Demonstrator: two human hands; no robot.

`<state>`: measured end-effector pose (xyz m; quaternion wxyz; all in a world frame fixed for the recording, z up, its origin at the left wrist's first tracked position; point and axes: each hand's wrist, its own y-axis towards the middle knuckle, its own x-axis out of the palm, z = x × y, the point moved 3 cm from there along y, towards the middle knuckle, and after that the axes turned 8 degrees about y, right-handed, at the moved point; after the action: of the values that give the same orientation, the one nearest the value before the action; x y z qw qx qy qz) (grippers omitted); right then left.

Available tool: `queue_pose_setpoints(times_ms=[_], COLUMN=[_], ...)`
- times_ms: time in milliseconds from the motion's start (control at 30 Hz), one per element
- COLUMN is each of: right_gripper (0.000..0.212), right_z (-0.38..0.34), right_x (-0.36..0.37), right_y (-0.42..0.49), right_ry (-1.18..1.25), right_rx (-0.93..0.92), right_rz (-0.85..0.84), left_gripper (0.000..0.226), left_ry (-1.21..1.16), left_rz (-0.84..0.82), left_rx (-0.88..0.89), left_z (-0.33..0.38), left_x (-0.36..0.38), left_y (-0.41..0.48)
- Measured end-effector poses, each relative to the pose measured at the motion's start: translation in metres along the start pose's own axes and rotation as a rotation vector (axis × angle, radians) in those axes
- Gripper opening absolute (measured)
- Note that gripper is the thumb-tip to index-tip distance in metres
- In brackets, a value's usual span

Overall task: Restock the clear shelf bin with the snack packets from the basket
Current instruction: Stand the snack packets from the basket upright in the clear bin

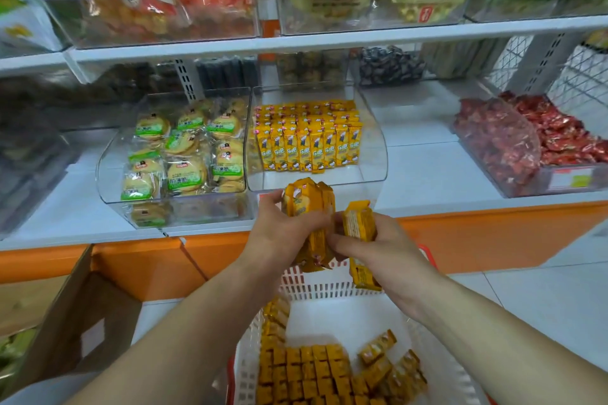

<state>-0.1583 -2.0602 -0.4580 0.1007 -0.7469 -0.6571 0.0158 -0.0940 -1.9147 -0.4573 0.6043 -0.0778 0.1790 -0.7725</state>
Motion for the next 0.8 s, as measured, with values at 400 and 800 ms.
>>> queue_pose_setpoints(times_ms=[400, 800], right_gripper=[0.016, 0.050], right_z=[-0.008, -0.020], right_x=[-0.005, -0.018], right_y=[0.017, 0.018], right_ry=[-0.046, 0.243], right_rx=[0.015, 0.061], right_rz=[0.001, -0.001], left_gripper=[0.073, 0.078], left_ry=[0.047, 0.121], left_rz=[-0.007, -0.011], left_rx=[0.064, 0.118], left_z=[0.007, 0.019], left_x=[-0.019, -0.039], left_y=[0.010, 0.004])
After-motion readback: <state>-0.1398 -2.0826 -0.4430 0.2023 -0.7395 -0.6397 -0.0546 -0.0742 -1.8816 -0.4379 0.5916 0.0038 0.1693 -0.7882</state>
